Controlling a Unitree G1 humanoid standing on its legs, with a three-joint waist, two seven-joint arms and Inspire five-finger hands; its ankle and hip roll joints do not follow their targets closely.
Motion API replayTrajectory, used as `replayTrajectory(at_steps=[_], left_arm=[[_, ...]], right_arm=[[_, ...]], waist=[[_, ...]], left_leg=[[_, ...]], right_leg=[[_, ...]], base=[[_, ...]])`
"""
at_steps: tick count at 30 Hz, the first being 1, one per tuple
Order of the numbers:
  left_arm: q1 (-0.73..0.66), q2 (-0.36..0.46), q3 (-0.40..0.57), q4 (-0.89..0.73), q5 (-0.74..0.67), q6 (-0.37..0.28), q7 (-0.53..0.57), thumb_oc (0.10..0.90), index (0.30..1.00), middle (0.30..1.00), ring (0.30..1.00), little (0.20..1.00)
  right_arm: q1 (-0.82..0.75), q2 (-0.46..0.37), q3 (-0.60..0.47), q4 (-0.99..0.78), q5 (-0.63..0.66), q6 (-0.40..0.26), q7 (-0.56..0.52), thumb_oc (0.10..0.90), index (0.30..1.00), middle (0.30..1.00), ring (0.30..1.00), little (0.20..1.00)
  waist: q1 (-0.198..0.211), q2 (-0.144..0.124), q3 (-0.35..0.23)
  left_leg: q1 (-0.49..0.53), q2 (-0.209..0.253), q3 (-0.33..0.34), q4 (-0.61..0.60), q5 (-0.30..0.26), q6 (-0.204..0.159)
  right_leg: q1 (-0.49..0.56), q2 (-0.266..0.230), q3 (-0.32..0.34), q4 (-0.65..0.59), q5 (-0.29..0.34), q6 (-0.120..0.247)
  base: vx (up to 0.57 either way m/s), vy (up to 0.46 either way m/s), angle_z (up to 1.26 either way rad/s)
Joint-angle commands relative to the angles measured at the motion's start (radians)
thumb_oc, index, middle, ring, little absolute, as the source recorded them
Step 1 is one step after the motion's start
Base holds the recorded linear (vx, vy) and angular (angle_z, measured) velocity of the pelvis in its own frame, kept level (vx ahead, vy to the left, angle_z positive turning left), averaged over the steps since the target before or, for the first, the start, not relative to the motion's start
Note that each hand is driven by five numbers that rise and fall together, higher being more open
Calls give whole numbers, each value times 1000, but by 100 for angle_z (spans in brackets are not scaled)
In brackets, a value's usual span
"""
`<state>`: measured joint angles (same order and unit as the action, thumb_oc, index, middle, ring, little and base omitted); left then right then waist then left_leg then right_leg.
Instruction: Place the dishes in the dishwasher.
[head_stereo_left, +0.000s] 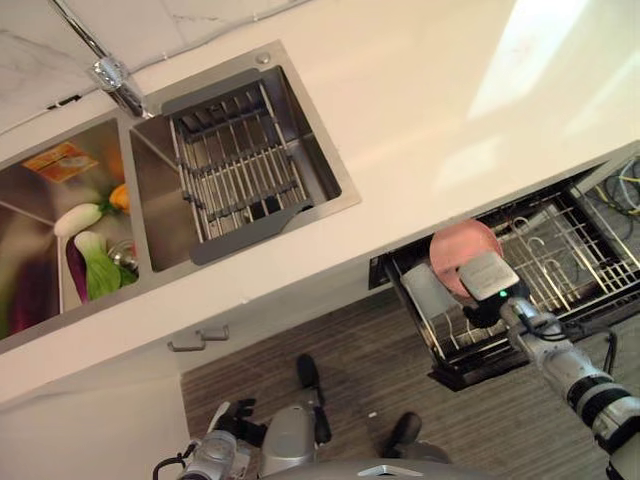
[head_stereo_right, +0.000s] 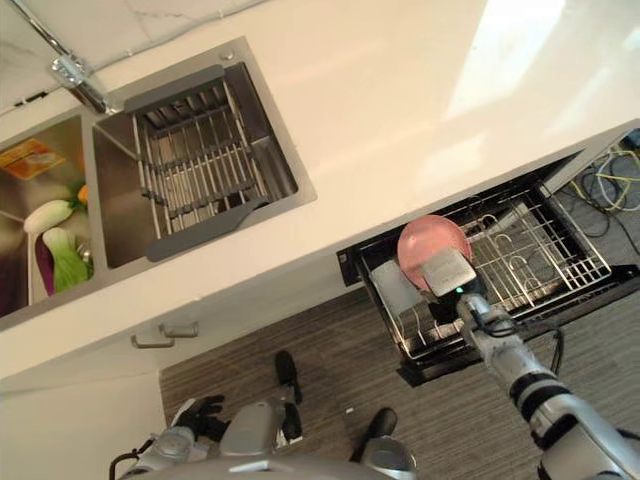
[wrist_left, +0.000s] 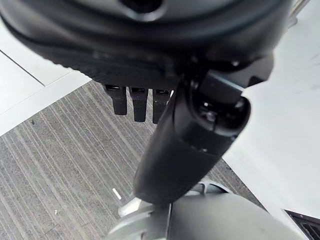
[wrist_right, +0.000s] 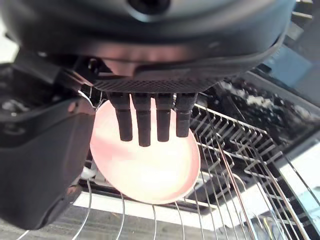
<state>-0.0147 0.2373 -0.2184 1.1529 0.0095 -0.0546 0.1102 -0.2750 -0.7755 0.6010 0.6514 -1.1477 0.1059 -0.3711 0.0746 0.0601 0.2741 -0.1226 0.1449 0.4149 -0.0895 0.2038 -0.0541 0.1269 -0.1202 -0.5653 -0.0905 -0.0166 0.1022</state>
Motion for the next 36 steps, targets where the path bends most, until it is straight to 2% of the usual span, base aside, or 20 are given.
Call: replayTrajectory(at_steps=[1, 5, 6, 8, 10, 12, 13, 14, 15, 16, 17, 18, 22, 26, 31, 32, 36], left_arm=[[-8, -53, -40, 63, -3, -13, -2, 800, 900, 900, 900, 900], [-5, -49, -32, 75, 12, -7, -9, 800, 900, 900, 900, 900], [1, -48, -9, 77, 11, 0, -10, 800, 900, 900, 900, 900], [2, -53, 13, 76, 6, 4, -12, 800, 900, 900, 900, 900], [-2, -60, 28, 83, 9, 7, -12, 800, 900, 900, 900, 900], [-10, -68, 41, 93, 12, 7, -10, 800, 900, 900, 900, 900], [-10, -68, 41, 93, 12, 7, -10, 800, 900, 900, 900, 900], [-13, -68, 42, 100, 11, 8, -10, 800, 900, 900, 900, 900], [-16, -71, 38, 110, 11, 4, -8, 800, 900, 900, 900, 900], [-16, -71, 38, 110, 11, 4, -8, 800, 900, 900, 900, 900], [-16, -74, 44, 113, 7, 2, -6, 800, 900, 900, 900, 900], [-18, -80, 35, 117, -3, -1, -2, 800, 900, 900, 900, 900], [-22, -83, 24, 133, -18, -3, -4, 800, 900, 900, 900, 900], [-13, -81, 15, 161, -3, 0, 0, 800, 900, 900, 900, 900], [-6, -80, 9, 171, 2, 6, -3, 800, 900, 900, 900, 900], [-3, -79, 4, 169, 6, 7, -6, 800, 900, 900, 900, 900], [2, -78, -5, 164, 14, 9, -8, 800, 900, 900, 900, 900]], right_arm=[[-68, -75, -75, -69, 128, -19, -79, 800, 900, 900, 900, 900], [-36, -112, -172, -130, 249, -47, -107, 800, 900, 900, 900, 900], [-21, -155, -299, -226, 346, -50, -138, 800, 900, 900, 900, 900], [75, -176, -491, -348, 429, -52, -179, 800, 900, 900, 900, 900], [142, -144, -648, -323, 527, -38, -237, 800, 900, 900, 900, 900], [208, -98, -792, -225, 644, -25, -284, 800, 900, 900, 900, 900], [208, -98, -792, -225, 644, -25, -284, 800, 900, 900, 900, 900], [237, -85, -850, -155, 703, -25, -298, 800, 900, 900, 900, 900], [284, -70, -939, -9, 792, -21, -325, 571, 556, 556, 556, 556], [284, -70, -939, -9, 792, -21, -325, 571, 556, 556, 556, 556], [302, -57, -966, 56, 825, -13, -336, 475, 413, 413, 413, 413], [323, -43, -981, 182, 880, -19, -352, 400, 300, 300, 300, 300], [336, 0, -939, 395, 978, -56, -343, 400, 300, 300, 300, 300], [303, 59, -829, 554, 1028, -82, -279, 400, 300, 300, 300, 300], [249, 121, -723, 629, 1053, -94, -212, 400, 300, 300, 300, 300], [212, 153, -657, 658, 1051, -94, -171, 400, 300, 300, 300, 300], [181, 181, -604, 672, 1031, -91, -138, 400, 300, 300, 300, 300]], waist=[[-2, 26, -76], [-19, 3, -103], [-42, -8, -118], [-55, -17, -128], [-73, -23, -143], [-84, -28, -156], [-84, -28, -156], [-87, -31, -161], [-90, -33, -170], [-90, -33, -170], [-97, -34, -174], [-98, -36, -178], [-94, -35, -182], [-78, -28, -182], [-53, -19, -183], [-34, -11, -183], [-16, -3, -184]], left_leg=[[-7, 44, 18, 3, -33, -79], [18, 43, 24, 3, -46, -74], [36, 43, 32, 2, -56, -70], [56, 43, 42, 2, -68, -66], [71, 45, 52, 2, -76, -62], [85, 46, 56, 2, -84, -59], [85, 46, 56, 2, -84, -59], [91, 46, 57, 2, -88, -59], [99, 44, 58, 2, -93, -57], [99, 44, 58, 2, -93, -57], [102, 44, 59, 2, -95, -58], [103, 43, 58, 2, -96, -58], [105, 39, 54, 2, -92, -61], [103, 35, 45, 2, -87, -63], [98, 27, 30, 2, -83, -63], [89, 19, 14, 2, -81, -63], [77, 11, -7, 2, -81, -62]], right_leg=[[-30, -39, 59, 3, -37, 65], [-14, -33, 69, 3, -40, 65], [-9, -30, 78, 3, -38, 68], [-5, -32, 88, 3, -36, 71], [0, -31, 95, 3, -34, 71], [9, -32, 95, 3, -35, 70], [9, -32, 95, 3, -35, 70], [14, -32, 96, 3, -36, 69], [22, -33, 97, 3, -38, 70], [22, -33, 97, 3, -38, 70], [24, -34, 98, 3, -37, 71], [29, -35, 99, 3, -36, 70], [41, -35, 92, 3, -39, 67], [52, -37, 79, 3, -41, 66], [63, -40, 61, 3, -42, 66], [71, -43, 41, 3, -44, 65], [80, -46, 18, 3, -45, 66]], base=[[19, -24, -11], [32, -13, -11], [57, 9, -1], [48, 10, -11], [45, 0, -19], [38, -6, -22], [32, -7, -11], [40, -9, -1], [40, -9, -1], [36, -8, 0], [0, 0, 0], [18, -18, -3], [1, -17, -8], [5, -9, -6], [1, 12, 10], [-3, 32, 25], [-3, 35, 42]])
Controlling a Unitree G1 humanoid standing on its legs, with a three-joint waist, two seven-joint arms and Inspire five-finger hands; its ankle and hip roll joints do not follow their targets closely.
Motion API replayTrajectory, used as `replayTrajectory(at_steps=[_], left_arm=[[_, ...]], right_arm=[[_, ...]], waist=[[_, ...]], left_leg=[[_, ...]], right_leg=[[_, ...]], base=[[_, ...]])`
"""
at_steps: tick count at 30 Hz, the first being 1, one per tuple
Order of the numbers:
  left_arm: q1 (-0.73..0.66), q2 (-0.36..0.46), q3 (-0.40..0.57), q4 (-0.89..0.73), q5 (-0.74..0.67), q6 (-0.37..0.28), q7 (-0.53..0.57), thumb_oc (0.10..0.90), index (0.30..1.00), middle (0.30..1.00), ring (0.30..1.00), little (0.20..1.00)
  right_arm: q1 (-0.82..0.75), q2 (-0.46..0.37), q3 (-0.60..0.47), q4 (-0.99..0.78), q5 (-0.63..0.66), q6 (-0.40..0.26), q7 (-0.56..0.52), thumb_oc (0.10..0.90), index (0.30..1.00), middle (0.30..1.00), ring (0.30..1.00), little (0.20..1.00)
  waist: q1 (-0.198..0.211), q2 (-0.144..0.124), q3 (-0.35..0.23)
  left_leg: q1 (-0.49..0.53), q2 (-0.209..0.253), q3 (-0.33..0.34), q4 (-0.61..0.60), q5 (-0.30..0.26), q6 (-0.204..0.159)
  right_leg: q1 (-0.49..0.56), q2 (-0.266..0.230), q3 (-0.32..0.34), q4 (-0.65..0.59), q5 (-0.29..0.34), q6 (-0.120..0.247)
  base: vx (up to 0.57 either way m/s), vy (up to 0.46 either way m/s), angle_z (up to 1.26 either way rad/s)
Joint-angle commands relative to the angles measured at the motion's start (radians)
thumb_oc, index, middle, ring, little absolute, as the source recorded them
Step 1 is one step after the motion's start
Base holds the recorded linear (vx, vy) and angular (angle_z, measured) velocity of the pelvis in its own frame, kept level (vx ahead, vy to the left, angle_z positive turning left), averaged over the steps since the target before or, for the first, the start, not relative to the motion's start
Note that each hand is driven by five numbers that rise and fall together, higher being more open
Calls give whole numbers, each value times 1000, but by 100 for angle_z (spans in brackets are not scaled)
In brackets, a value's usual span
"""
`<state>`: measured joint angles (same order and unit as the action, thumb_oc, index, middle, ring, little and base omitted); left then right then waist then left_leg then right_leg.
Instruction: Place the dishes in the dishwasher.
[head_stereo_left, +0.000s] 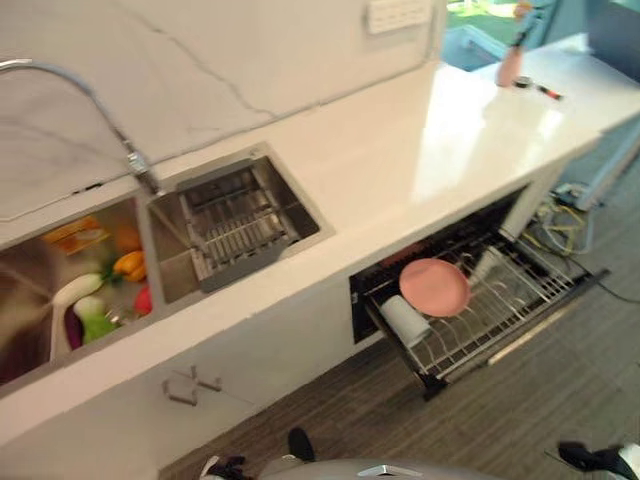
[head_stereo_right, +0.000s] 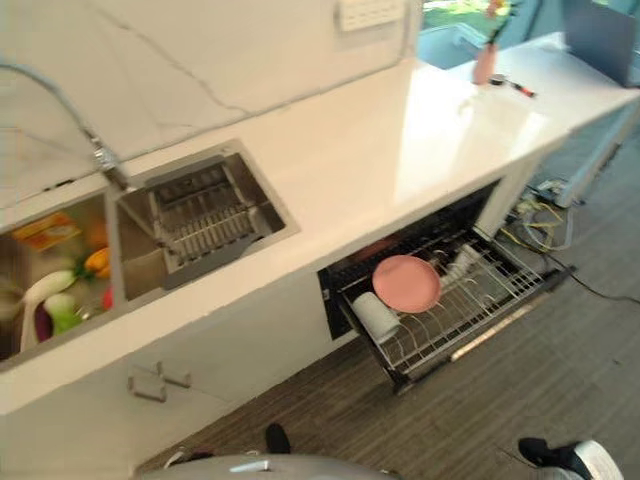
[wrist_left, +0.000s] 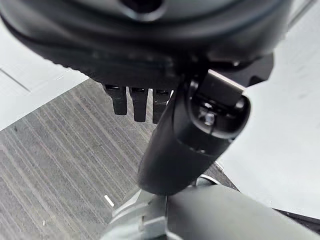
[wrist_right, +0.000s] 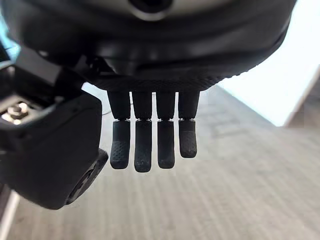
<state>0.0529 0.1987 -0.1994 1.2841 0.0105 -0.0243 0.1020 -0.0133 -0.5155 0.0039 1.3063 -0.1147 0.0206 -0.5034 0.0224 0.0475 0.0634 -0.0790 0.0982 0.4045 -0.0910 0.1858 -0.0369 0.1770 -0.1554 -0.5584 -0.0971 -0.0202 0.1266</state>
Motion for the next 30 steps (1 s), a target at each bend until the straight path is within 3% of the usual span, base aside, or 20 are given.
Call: replayTrajectory(at_steps=[1, 9, 10, 13, 16, 17, 18, 20, 21, 23, 30], left_arm=[[-62, -38, -28, 31, 13, -20, -1, 800, 900, 900, 900, 900], [-54, -51, -65, 33, 8, -28, -8, 800, 900, 900, 900, 900], [-50, -53, -77, 33, 4, -30, -12, 800, 900, 900, 900, 900], [-46, -52, -79, 33, -4, -33, -12, 800, 900, 900, 900, 900], [-30, -43, -79, 33, -17, -37, -16, 800, 900, 900, 900, 900], [-31, -44, -77, 33, -17, -37, -16, 800, 900, 900, 900, 900], [-21, -38, -74, 35, -15, -39, -21, 800, 900, 900, 900, 900], [-14, -33, -77, 36, -14, -42, -25, 800, 900, 900, 900, 900], [1, -25, -67, 38, -18, -43, -32, 800, 900, 900, 900, 900], [9, -18, -55, 38, -24, -43, -35, 800, 900, 900, 900, 900], [8, -14, -31, 39, -47, -43, -39, 800, 900, 900, 900, 900]], right_arm=[[-100, -64, 27, 13, -22, -2, 5, 400, 300, 300, 300, 300], [-204, 25, 218, -48, -165, -6, 59, 400, 300, 300, 300, 300], [-241, 40, 283, -75, -226, -7, 81, 400, 300, 300, 300, 300], [-273, 46, 339, -110, -278, -13, 95, 400, 300, 300, 300, 300], [-366, 29, 451, -230, -394, -21, 109, 400, 300, 300, 300, 300], [-368, 29, 452, -232, -395, -20, 111, 400, 300, 300, 300, 300], [-430, 0, 521, -291, -485, -24, 118, 400, 300, 300, 300, 300], [-465, -17, 555, -317, -530, -26, 118, 400, 300, 300, 300, 300], [-556, -53, 633, -384, -624, -30, 130, 400, 300, 300, 300, 300], [-629, -75, 695, -434, -694, -35, 137, 400, 300, 300, 300, 300], [-749, -85, 772, -470, -769, -30, 145, 400, 300, 300, 300, 300]], waist=[[43, 12, 25], [104, 15, 20], [127, 9, 18], [147, 3, 15], [189, -19, 11], [186, -19, 11], [206, -32, 10], [217, -39, 9], [233, -53, 9], [242, -64, 9], [256, -87, 14]], left_leg=[[29, 53, -6, 4, -63, -78], [4, 22, -68, 4, -60, -69], [-1, 10, -84, 4, -60, -65], [-8, 3, -97, 4, -59, -62], [-25, -11, -115, 4, -59, -57], [-26, -11, -116, 4, -58, -56], [-32, -17, -122, 4, -60, -53], [-34, -19, -124, 4, -62, -53], [-38, -22, -126, 4, -64, -51], [-43, -22, -123, 4, -66, -50], [-53, -24, -121, 4, -72, -45]], right_leg=[[33, -12, 1, 10, -42, 41], [68, -15, -75, 10, -47, 34], [77, -16, -95, 10, -49, 34], [82, -18, -116, 11, -48, 36], [86, -21, -141, 15, -48, 38], [85, -22, -142, 15, -48, 39], [88, -24, -152, 18, -45, 40], [88, -25, -156, 19, -44, 41], [86, -30, -161, 29, -44, 44], [81, -34, -159, 39, -46, 45], [73, -46, -160, 69, -50, 48]], base=[[0, 26, 31], [10, 30, 36], [32, 43, 65], [24, 24, 31], [43, 34, 24], [44, 28, 36], [29, 16, 34], [42, 28, 34], [55, 46, 24], [49, 43, 5], [28, 15, -2]])
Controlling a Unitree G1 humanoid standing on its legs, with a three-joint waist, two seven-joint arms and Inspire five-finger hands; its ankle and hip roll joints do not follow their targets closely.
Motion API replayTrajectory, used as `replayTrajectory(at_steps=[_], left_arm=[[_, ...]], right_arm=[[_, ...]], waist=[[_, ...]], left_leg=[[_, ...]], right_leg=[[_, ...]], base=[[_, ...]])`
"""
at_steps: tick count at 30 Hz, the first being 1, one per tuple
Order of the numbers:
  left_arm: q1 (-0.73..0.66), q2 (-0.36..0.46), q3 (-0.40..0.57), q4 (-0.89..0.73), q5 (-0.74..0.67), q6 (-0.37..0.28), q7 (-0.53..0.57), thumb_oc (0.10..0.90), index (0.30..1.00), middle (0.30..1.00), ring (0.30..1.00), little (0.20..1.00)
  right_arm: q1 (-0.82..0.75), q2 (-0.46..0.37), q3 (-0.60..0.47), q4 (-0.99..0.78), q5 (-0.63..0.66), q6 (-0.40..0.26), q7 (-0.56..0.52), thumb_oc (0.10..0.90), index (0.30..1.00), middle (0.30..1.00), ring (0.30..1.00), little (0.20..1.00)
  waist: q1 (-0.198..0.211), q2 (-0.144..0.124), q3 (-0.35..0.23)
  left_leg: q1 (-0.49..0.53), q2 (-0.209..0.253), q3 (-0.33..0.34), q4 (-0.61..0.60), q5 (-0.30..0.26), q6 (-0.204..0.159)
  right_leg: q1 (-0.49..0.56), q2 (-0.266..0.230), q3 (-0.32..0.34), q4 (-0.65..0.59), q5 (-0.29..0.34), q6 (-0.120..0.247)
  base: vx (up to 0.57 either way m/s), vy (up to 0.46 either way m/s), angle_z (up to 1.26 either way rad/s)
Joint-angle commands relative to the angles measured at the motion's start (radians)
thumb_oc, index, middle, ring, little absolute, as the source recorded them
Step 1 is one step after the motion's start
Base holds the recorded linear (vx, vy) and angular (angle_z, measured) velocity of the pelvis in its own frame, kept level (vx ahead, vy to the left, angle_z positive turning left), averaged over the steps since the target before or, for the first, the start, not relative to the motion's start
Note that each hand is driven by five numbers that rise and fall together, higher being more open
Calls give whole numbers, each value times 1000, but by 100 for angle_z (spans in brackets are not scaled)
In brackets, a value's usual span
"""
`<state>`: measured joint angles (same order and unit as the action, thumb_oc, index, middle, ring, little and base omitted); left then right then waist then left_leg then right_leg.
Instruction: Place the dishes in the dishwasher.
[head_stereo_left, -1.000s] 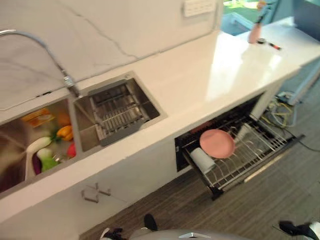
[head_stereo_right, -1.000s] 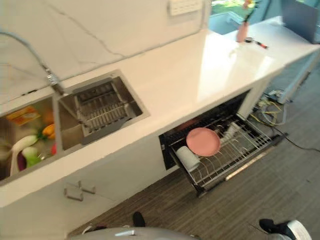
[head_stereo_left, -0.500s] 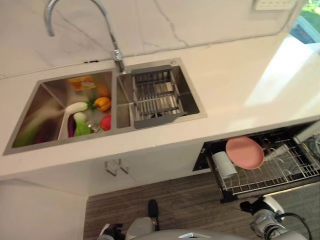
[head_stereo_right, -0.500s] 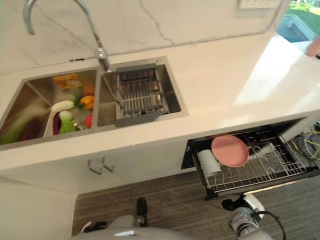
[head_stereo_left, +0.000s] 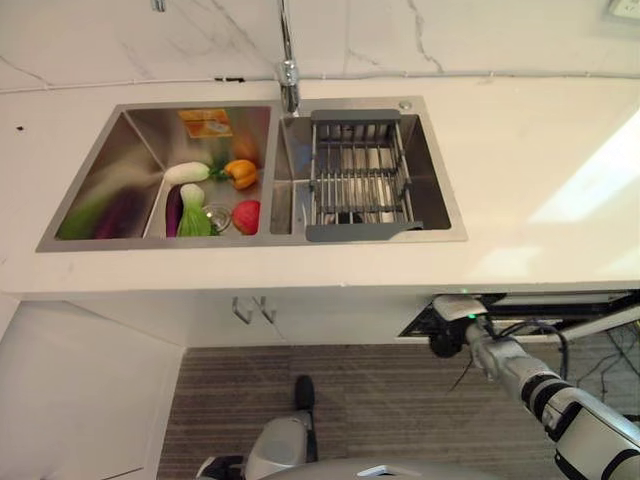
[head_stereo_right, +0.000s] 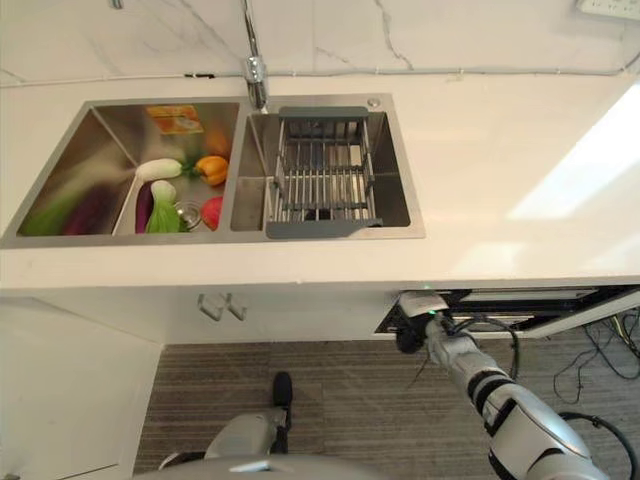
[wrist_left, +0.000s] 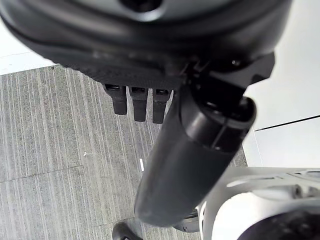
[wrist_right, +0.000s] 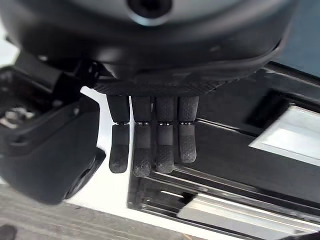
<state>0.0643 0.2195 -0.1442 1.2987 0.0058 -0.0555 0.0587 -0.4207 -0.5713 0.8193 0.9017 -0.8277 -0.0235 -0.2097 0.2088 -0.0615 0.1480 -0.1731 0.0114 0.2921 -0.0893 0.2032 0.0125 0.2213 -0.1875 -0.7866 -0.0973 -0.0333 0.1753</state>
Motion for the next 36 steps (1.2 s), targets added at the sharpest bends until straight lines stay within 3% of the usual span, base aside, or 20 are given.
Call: replayTrajectory(at_steps=[1, 7, 8, 9, 10, 16, 18, 20, 21, 24, 26, 27, 28, 29, 30, 31, 32, 33, 34, 36], left_arm=[[-3, -35, -86, 25, -42, -11, 4, 800, 900, 900, 900, 900], [-12, -28, -63, 21, -57, -12, 5, 800, 900, 900, 900, 900], [-11, -31, -53, 23, -59, -12, 5, 800, 900, 900, 900, 900], [-12, -32, -49, 25, -58, -13, 5, 800, 900, 900, 900, 900], [-10, -35, -42, 26, -63, -13, 3, 800, 900, 900, 900, 900], [-7, -47, 16, 10, -140, -27, -8, 800, 900, 900, 900, 900], [-21, -57, 31, 9, -160, -30, -4, 800, 900, 900, 900, 900], [-23, -58, 25, 12, -161, -30, -5, 800, 900, 900, 900, 900], [-35, -63, 11, 20, -163, -25, -5, 800, 900, 900, 900, 900], [-40, -62, -10, 19, -169, -23, -10, 800, 900, 900, 900, 900], [-54, -54, -27, 24, -180, -22, -22, 800, 900, 900, 900, 900], [-54, -54, -27, 24, -180, -22, -22, 800, 900, 900, 900, 900], [-61, -50, -29, 24, -189, -21, -25, 800, 900, 900, 900, 900], [-84, -44, -42, 16, -209, -26, -31, 800, 900, 900, 900, 900], [-95, -43, -47, 17, -218, -30, -34, 800, 900, 900, 900, 900], [-112, -40, -70, 19, -215, -35, -37, 800, 900, 900, 900, 900], [-123, -36, -80, 23, -209, -36, -40, 800, 900, 900, 900, 900], [-124, -36, -80, 23, -209, -36, -40, 800, 900, 900, 900, 900], [-136, -37, -80, 36, -202, -32, -50, 800, 900, 900, 900, 900], [-129, -40, -85, 49, -189, -24, -60, 800, 900, 900, 900, 900]], right_arm=[[-342, -28, -43, -65, -56, 14, -149, 400, 300, 300, 300, 300], [-279, -2, -54, 3, -62, 19, -132, 400, 300, 300, 300, 300], [-240, 8, -62, 9, -62, 13, -126, 419, 328, 328, 328, 328], [-213, 17, -64, 17, -64, 12, -123, 475, 413, 413, 413, 413], [-188, 27, -70, 23, -61, 9, -121, 800, 900, 900, 900, 900], [21, 118, -137, 70, 13, -4, -94, 800, 900, 900, 900, 900], [166, 196, -241, 173, 157, -6, -86, 800, 900, 900, 900, 900], [206, 221, -281, 214, 219, -7, -86, 800, 900, 900, 900, 900], [279, 253, -388, 275, 388, -12, -79, 800, 900, 900, 900, 900], [329, 269, -496, 324, 559, -11, -78, 800, 900, 900, 900, 900], [351, 279, -554, 347, 666, -23, -73, 800, 900, 900, 900, 900], [351, 279, -554, 347, 666, -23, -73, 800, 900, 900, 900, 900], [361, 281, -561, 360, 678, -23, -69, 800, 900, 900, 900, 900], [382, 274, -571, 378, 712, -21, -55, 800, 900, 900, 900, 900], [385, 271, -579, 397, 724, -15, -47, 800, 900, 900, 900, 900], [383, 268, -580, 417, 728, -10, -38, 800, 900, 900, 900, 900], [383, 269, -580, 428, 733, -6, -29, 800, 900, 900, 900, 900], [382, 269, -580, 429, 733, -6, -29, 800, 900, 900, 900, 900], [382, 273, -589, 455, 746, 1, -13, 800, 900, 900, 900, 900], [389, 286, -602, 478, 769, 9, 5, 800, 900, 900, 900, 900]], waist=[[69, 22, -71], [72, 10, -73], [66, 11, -72], [64, 12, -72], [61, 12, -72], [40, 2, -73], [9, -5, -69], [-3, -7, -68], [-44, 3, -63], [-85, 22, -48], [-118, 56, -34], [-118, 56, -34], [-132, 70, -29], [-165, 91, -19], [-173, 95, -11], [-190, 92, -2], [-203, 85, -5], [-203, 87, -6], [-210, 81, -12], [-205, 72, -29]], left_leg=[[41, 63, -8, 2, -89, -94], [42, 60, -8, 2, -100, -89], [45, 61, -3, 2, -104, -87], [46, 60, 0, 2, -106, -86], [48, 60, 2, 2, -109, -86], [68, 49, 12, 2, -138, -73], [98, 28, 9, 2, -170, -52], [115, 14, 5, 2, -185, -39], [146, -10, -16, 2, -206, -18], [181, -34, -46, 2, -223, 10], [203, -26, -61, 2, -217, 29], [203, -26, -61, 2, -217, 29], [216, -19, -80, 2, -216, 29], [234, -7, -132, 2, -206, 16], [240, -7, -152, 2, -202, 12], [255, -8, -179, 2, -206, 3], [262, -12, -205, 2, -209, -3], [259, -10, -205, 2, -208, -3], [278, -19, -226, 2, -215, -2], [293, -25, -233, 2, -225, -4]], right_leg=[[29, -14, 68, 69, -37, 0], [27, -17, 64, 82, -40, 4], [26, -19, 70, 77, -37, 7], [26, -20, 75, 72, -34, 8], [24, -21, 81, 68, -32, 10], [9, -43, 114, 88, -8, 28], [-14, -82, 132, 183, 32, 50], [-30, -111, 151, 251, 45, 60], [-57, -155, 204, 373, 98, 68], [-108, -202, 277, 544, 164, 66], [-188, -188, 350, 696, 162, 39], [-188, -188, 350, 696, 162, 39], [-240, -159, 405, 754, 135, 26], [-311, -68, 500, 713, 55, -11], [-314, -55, 518, 647, 50, -9], [-308, -42, 548, 499, 22, -16], [-300, -15, 602, 412, 12, -14], [-299, -12, 601, 406, 17, -14], [-281, 7, 646, 361, 24, 2], [-233, 5, 635, 304, 15, 0]], base=[[24, 7, 5], [29, 4, 2], [0, 0, 0], [20, 26, -4], [13, 28, -11], [22, 43, -17], [62, 145, -9], [81, 196, 19], [148, 292, 6], [81, 183, 16], [-1, 160, 74], [-23, 71, 41], [33, -12, 34], [51, -57, 57], [67, -179, 67], [87, -201, 105], [68, -156, 133], [101, -96, 144], [84, -71, 129], [111, -121, 113]])
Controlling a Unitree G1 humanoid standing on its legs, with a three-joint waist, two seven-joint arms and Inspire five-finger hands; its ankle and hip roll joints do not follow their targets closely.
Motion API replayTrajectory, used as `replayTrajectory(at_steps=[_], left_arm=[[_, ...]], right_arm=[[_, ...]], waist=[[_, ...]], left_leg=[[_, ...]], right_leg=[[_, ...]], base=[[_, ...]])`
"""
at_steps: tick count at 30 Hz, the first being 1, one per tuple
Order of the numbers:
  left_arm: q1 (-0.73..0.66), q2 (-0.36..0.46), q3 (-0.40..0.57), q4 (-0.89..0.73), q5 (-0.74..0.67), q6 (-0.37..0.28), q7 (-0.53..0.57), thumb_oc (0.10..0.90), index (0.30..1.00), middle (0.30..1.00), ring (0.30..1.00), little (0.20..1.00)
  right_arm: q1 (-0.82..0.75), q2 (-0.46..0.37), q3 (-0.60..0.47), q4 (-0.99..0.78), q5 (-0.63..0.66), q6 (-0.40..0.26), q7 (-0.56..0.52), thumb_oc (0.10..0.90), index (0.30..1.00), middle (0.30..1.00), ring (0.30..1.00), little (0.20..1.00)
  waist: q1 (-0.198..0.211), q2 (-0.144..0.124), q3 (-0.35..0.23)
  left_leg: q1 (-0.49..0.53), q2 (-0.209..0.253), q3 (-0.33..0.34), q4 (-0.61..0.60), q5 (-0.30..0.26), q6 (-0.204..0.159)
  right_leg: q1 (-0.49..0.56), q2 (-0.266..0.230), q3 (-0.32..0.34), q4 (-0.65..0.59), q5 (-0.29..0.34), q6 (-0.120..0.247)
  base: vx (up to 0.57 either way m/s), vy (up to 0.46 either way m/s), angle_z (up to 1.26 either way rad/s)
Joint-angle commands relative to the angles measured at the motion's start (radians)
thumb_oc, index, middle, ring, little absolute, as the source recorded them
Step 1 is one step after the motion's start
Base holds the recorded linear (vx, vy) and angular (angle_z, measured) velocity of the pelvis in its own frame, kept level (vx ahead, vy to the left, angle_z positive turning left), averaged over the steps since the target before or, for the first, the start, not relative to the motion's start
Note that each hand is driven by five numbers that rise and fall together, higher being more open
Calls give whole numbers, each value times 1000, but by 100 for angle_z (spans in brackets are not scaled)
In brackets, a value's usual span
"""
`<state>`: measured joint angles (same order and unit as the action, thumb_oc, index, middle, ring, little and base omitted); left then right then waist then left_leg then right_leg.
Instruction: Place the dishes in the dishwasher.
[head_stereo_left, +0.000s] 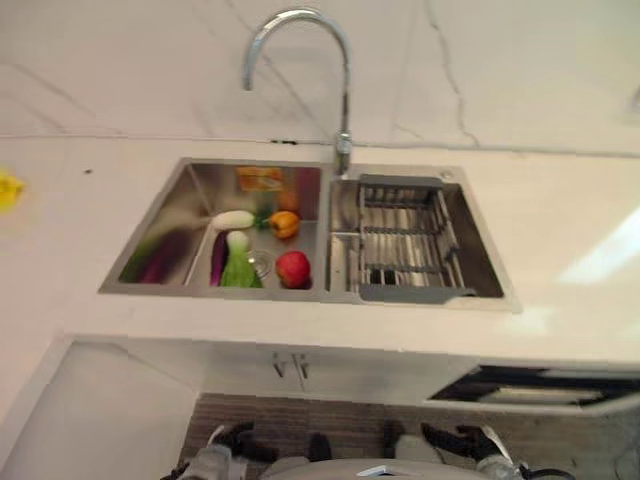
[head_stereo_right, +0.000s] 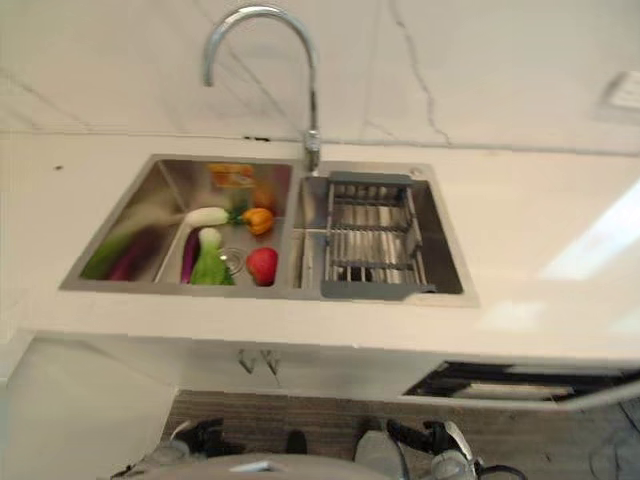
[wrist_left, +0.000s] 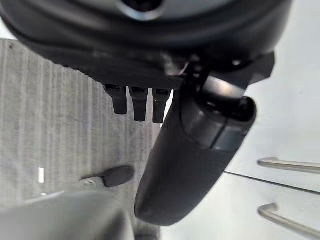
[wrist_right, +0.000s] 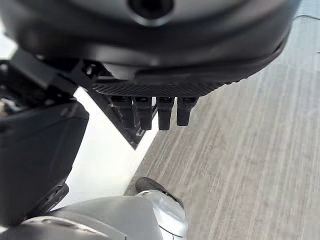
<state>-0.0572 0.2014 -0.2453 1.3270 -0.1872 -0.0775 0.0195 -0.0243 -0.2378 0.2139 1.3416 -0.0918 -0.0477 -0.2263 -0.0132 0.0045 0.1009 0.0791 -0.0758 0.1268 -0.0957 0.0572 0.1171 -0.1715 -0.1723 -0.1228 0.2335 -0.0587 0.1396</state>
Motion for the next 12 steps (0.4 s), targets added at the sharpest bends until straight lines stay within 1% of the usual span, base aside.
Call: replayTrajectory(at_steps=[1, 2, 4, 5, 7, 8, 9, 12], left_arm=[[-3, -25, 17, 27, 10, 3, -27, 800, 900, 900, 900, 900], [-3, -25, 17, 27, 10, 3, -27, 800, 900, 900, 900, 900], [4, -34, 16, 36, 16, 6, -36, 800, 900, 900, 900, 900], [9, -43, 9, 43, 23, 10, -39, 800, 900, 900, 900, 900], [7, -53, -5, 41, 24, 11, -43, 800, 900, 900, 900, 900], [7, -53, -5, 41, 24, 11, -43, 800, 900, 900, 900, 900], [7, -64, -21, 37, 32, 11, -47, 800, 900, 900, 900, 900], [10, -80, -34, 39, 35, 15, -50, 800, 900, 900, 900, 900]], right_arm=[[-4, -39, -1, 44, 49, 34, 36, 800, 900, 900, 900, 900], [-4, -39, -1, 44, 49, 34, 36, 800, 900, 900, 900, 900], [2, -25, -4, 54, 77, 32, 53, 800, 900, 900, 900, 900], [9, -6, 0, 67, 103, 35, 74, 800, 900, 900, 900, 900], [15, 9, 9, 78, 117, 42, 98, 800, 900, 900, 900, 900], [15, 9, 9, 78, 117, 42, 98, 800, 900, 900, 900, 900], [21, 17, 17, 85, 120, 44, 111, 800, 900, 900, 900, 900], [24, 20, 12, 93, 140, 47, 126, 800, 900, 900, 900, 900]], waist=[[18, 5, 6], [18, 5, 6], [24, 4, -12], [29, 6, -23], [30, 5, -27], [30, 5, -27], [29, 3, -30], [25, 5, -34]], left_leg=[[49, 66, -69, 8, -81, -112], [49, 66, -69, 8, -81, -112], [54, 75, -67, 8, -82, -123], [53, 89, -68, 8, -76, -135], [49, 102, -76, 8, -68, -150], [49, 102, -76, 8, -68, -150], [45, 111, -79, 8, -64, -161], [50, 127, -73, 8, -57, -177]], right_leg=[[191, -6, -43, -66, 34, 32], [191, -6, -43, -66, 34, 32], [244, 4, -62, -143, 28, 27], [273, 16, -72, -184, 27, 18], [297, 30, -83, -222, 29, 9], [297, 30, -83, -222, 29, 9], [316, 38, -102, -260, 32, 2], [342, 50, -122, -309, 42, -6]], base=[[76, -93, 62], [68, -101, 35], [55, -152, 23], [43, -198, 8], [14, -170, -14], [-8, -157, -24], [-6, -125, -5], [5, -128, 5]])
